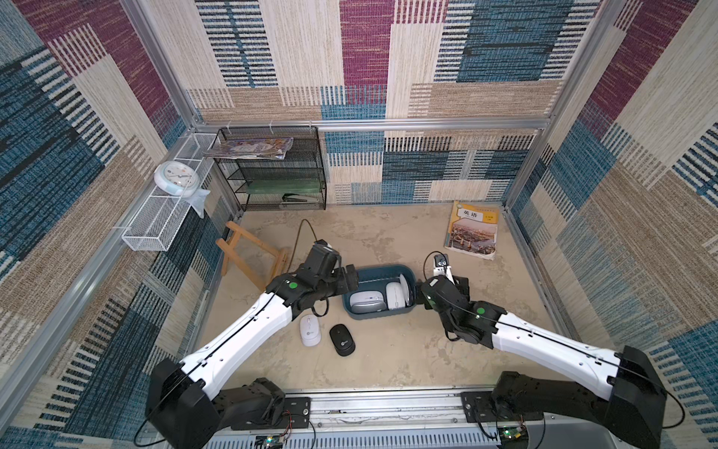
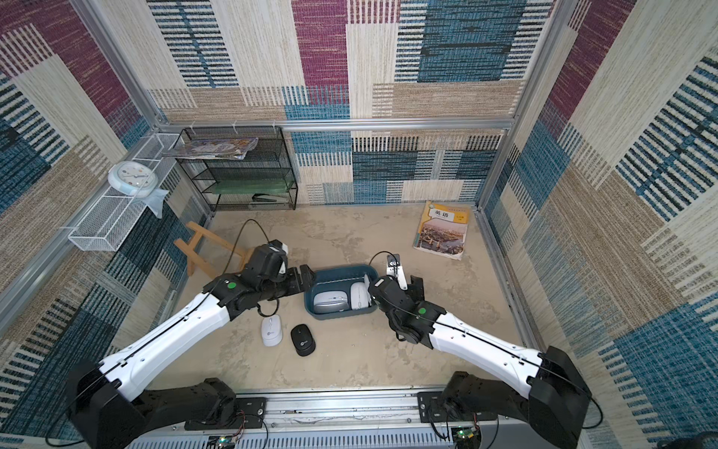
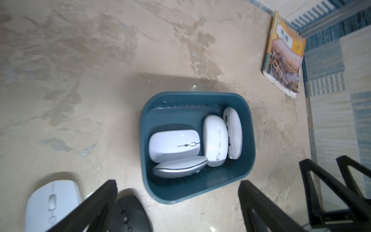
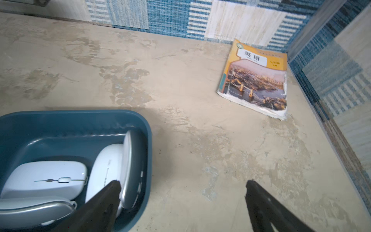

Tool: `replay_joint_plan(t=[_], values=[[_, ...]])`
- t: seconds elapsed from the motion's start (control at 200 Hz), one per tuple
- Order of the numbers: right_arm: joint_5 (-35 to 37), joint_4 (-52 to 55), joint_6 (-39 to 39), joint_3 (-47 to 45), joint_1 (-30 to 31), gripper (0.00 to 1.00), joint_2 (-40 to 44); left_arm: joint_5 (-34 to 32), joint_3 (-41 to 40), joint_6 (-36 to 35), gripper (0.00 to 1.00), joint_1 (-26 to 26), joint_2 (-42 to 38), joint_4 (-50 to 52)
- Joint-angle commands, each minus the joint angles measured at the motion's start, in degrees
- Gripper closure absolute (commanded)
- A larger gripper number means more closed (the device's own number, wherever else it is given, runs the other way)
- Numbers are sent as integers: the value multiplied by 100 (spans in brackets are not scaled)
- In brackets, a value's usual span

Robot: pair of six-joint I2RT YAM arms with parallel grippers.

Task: Take out the mouse from the storage box
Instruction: Pick up the mouse from the storage box.

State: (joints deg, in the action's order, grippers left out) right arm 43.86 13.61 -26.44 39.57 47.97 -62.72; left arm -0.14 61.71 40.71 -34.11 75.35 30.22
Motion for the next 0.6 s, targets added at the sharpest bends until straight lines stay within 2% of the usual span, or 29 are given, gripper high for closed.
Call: replay_joint_plan(t=[0.0, 0.125, 0.331, 0.416, 0.596], values=[[-347, -494, -252, -355, -324, 0, 374, 358, 520, -189, 6, -237, 741, -42], [-641, -566, -351, -769, -661, 0, 625, 492, 1118, -265, 9, -507, 1542, -45], [-871, -701, -493, -1296, -821, 0, 717, 599, 2152, -303, 13, -913, 2709, 133], [-896, -760, -531, -1421, -850, 0, 782, 352, 2603, -323, 18, -1056, 3170, 450], [-997, -1009, -425, -1631, -885, 0, 1129, 444, 3197, -241, 30, -1180, 3856, 570]])
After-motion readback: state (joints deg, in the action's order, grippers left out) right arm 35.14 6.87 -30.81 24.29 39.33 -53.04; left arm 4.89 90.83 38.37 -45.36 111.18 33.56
